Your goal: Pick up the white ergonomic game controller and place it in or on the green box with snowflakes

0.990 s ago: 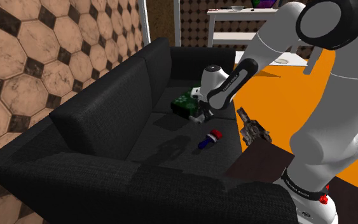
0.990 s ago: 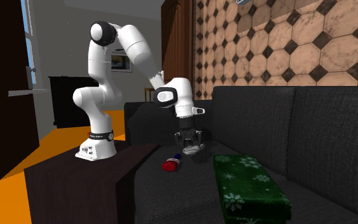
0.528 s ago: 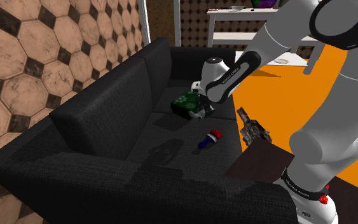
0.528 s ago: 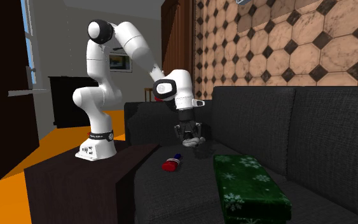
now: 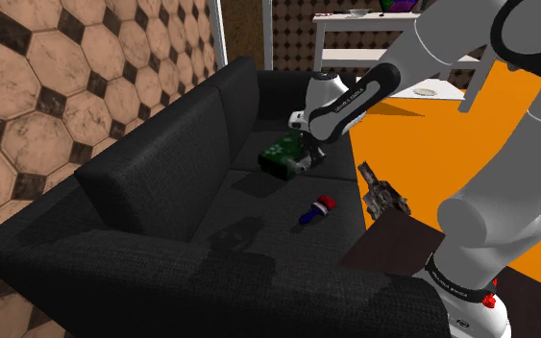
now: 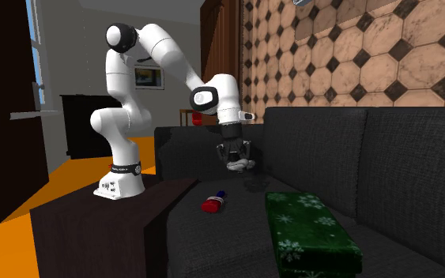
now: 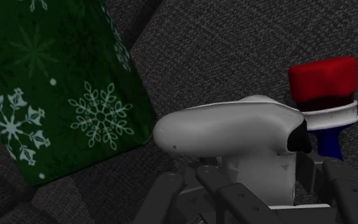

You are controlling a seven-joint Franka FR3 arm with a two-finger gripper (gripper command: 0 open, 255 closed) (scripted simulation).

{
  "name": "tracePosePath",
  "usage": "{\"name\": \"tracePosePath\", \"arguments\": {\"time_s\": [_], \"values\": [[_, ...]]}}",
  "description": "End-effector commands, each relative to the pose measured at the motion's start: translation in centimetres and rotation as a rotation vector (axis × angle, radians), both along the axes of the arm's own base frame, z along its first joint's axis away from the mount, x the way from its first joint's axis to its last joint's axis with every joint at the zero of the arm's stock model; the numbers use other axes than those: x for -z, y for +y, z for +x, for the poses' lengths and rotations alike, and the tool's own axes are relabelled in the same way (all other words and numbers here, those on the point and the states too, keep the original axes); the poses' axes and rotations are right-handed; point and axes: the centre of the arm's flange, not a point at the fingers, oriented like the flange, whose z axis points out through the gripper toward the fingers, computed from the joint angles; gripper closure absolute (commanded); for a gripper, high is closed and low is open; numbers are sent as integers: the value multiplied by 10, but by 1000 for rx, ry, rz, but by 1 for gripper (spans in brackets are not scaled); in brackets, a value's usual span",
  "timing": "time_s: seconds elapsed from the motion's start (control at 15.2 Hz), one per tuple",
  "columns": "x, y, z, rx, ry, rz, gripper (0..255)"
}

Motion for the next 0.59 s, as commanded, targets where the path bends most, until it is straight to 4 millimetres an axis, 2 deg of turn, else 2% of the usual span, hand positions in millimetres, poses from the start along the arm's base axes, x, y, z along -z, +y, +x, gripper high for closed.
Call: {"name": "tracePosePath", "arguments": {"time_s": [0.0, 0.07, 0.53], "values": [[-11, 0, 1, 0, 0, 0, 255], [-15, 0, 1, 0, 0, 0, 255], [-13, -54, 75, 0, 0, 0, 255]]}}
